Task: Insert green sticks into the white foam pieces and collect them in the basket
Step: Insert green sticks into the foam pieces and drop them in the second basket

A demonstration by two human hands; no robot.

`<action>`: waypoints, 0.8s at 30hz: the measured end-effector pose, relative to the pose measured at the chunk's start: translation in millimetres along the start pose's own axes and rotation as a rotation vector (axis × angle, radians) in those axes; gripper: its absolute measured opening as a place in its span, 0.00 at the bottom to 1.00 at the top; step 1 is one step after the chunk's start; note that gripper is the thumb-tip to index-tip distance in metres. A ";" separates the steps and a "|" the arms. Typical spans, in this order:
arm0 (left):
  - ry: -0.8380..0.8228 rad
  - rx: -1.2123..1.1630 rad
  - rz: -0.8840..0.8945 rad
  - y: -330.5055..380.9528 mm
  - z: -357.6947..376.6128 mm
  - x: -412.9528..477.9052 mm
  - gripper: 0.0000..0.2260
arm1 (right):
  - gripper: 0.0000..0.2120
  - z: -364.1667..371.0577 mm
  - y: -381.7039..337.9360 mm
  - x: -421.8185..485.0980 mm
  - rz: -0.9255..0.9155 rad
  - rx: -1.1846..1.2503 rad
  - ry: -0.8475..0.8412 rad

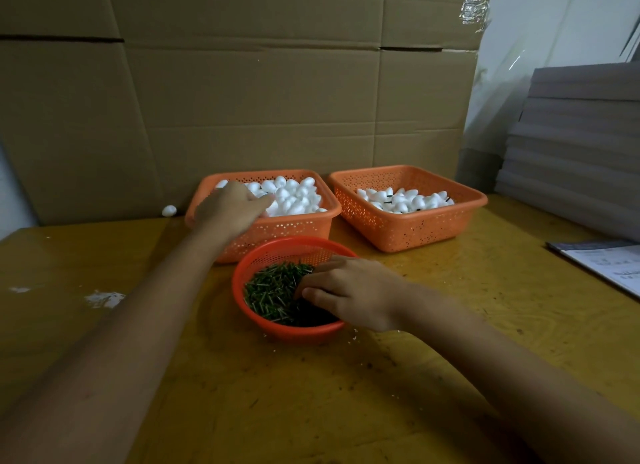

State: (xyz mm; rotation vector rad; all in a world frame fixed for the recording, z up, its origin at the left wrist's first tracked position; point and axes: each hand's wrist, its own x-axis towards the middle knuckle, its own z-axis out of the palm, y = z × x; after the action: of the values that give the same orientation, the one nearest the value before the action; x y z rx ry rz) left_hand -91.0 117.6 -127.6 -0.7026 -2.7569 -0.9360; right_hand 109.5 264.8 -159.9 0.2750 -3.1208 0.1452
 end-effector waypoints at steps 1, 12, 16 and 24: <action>0.082 -0.101 -0.005 -1.8 -0.4 0.0 0.19 | 0.18 0.2 0.2 0.2 0.000 -0.001 0.001; 0.357 -0.752 0.076 -5.7 -0.8 -11.7 0.15 | 0.18 0.8 1.2 0.2 -0.005 0.019 0.014; 0.329 -0.622 0.254 10.1 1.1 -42.9 0.12 | 0.17 -0.4 -0.8 -1.2 -0.004 0.018 0.010; -0.192 -1.064 0.210 47.8 7.5 -133.7 0.07 | 0.16 -1.4 0.2 -0.4 0.041 0.134 0.026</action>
State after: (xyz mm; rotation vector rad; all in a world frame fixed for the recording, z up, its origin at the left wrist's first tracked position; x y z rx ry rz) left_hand 49.4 104.1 -145.3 -1.2041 -2.0550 -2.3682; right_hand 109.9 265.2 -158.6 0.2076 -3.0962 0.3565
